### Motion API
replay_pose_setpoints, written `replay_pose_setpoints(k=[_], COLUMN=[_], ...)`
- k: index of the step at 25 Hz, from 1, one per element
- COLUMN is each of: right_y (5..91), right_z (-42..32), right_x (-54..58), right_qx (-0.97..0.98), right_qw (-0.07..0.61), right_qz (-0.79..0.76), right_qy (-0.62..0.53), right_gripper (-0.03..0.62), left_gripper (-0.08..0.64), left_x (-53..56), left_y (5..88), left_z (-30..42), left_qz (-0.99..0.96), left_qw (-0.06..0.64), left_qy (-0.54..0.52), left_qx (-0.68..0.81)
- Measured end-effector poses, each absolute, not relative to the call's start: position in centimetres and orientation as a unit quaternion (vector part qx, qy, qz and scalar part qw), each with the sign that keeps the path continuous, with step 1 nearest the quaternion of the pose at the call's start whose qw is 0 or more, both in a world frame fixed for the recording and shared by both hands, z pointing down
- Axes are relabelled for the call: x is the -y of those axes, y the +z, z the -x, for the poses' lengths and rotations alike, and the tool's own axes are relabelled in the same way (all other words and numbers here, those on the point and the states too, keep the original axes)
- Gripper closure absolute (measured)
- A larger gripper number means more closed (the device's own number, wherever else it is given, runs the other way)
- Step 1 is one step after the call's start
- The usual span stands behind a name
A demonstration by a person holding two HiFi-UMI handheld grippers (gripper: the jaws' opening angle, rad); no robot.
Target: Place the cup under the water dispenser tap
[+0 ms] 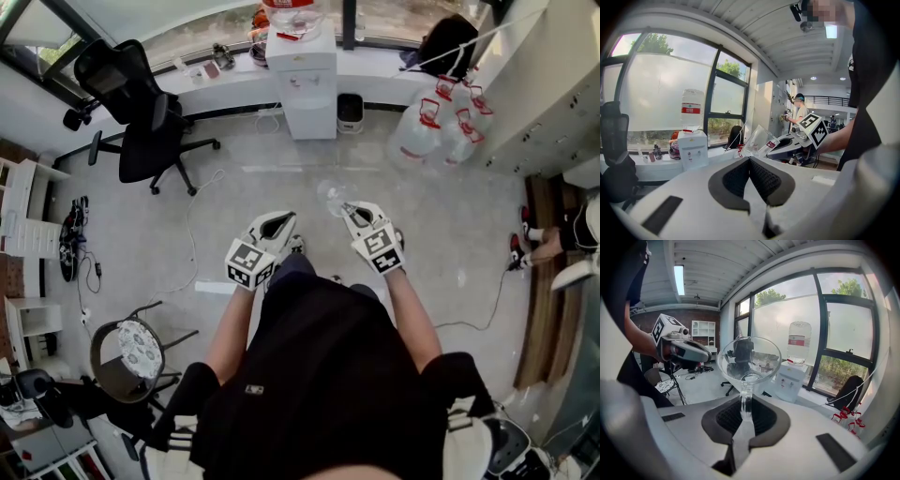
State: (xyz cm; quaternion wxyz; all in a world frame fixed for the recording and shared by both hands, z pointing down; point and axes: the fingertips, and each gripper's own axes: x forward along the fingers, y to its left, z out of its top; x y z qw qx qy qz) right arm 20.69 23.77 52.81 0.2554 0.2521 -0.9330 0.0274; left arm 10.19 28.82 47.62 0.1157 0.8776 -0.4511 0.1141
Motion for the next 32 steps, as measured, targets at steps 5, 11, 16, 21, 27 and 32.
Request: replay_pose_setpoints(k=[5, 11, 16, 21, 27, 32], right_y=[53.4, 53.3, 53.7, 53.8, 54.1, 54.1], right_z=[-20.8, -19.4, -17.4, -15.0, -13.6, -13.1], right_x=[-22.9, -20.1, -16.9, -14.4, -10.8, -8.0], right_qx=[0.930, 0.928, 0.923, 0.921, 0.912, 0.905], right_qw=[0.262, 0.261, 0.265, 0.271, 0.283, 0.287], right_qz=[-0.257, -0.266, -0.276, -0.277, -0.293, -0.307], right_qy=[0.029, 0.030, 0.036, 0.043, 0.052, 0.058], right_gripper=[0.578, 0.580, 0.580, 0.580, 0.580, 0.580], left_gripper=[0.560, 0.560, 0.560, 0.560, 0.560, 0.560], left_x=[-28.0, -24.9, -21.6, -17.5, -11.9, -8.5], left_y=[48.0, 48.3, 48.7, 49.0, 48.5, 48.4], left_z=[-9.9, -8.0, -5.6, -2.7, -0.9, -0.2], left_qz=[-0.880, -0.882, -0.885, -0.889, -0.899, -0.905], left_qw=[0.119, 0.122, 0.131, 0.138, 0.138, 0.140], left_qy=[0.112, 0.106, 0.105, 0.102, 0.102, 0.104], left_qx=[0.447, 0.443, 0.434, 0.425, 0.404, 0.387])
